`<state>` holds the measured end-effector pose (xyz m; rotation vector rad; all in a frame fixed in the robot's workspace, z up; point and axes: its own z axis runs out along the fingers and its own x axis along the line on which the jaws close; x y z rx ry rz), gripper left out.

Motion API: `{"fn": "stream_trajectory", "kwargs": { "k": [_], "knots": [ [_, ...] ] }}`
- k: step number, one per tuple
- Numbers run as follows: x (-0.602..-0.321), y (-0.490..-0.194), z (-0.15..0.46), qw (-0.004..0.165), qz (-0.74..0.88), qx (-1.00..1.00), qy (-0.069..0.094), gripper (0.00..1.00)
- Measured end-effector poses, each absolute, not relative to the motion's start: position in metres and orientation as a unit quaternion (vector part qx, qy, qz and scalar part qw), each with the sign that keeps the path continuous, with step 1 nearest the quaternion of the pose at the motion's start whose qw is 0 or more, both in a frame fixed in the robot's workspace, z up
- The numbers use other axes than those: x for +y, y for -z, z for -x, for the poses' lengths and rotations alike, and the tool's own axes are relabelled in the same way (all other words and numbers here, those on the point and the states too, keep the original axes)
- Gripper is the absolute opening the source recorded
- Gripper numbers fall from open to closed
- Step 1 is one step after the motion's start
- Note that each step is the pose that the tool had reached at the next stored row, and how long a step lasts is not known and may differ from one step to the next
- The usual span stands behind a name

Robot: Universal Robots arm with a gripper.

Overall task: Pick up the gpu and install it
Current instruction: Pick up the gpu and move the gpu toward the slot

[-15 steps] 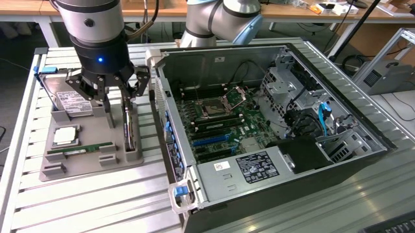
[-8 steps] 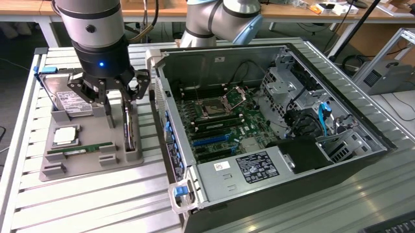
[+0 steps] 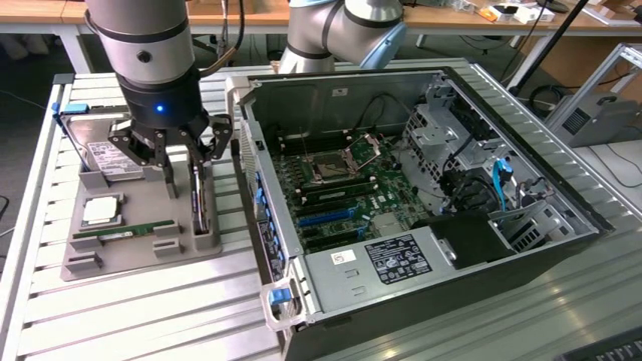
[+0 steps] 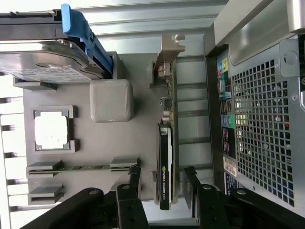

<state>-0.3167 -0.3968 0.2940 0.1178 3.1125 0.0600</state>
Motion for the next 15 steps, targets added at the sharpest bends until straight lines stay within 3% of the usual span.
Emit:
{"fn": "stream_trajectory", "kwargs": {
  "k": [15],
  "knots": [
    [-0.3938, -0.2903, 0.3161, 0.013, -0.038, 0.999, -0.014, 0.48]
  ]
}}
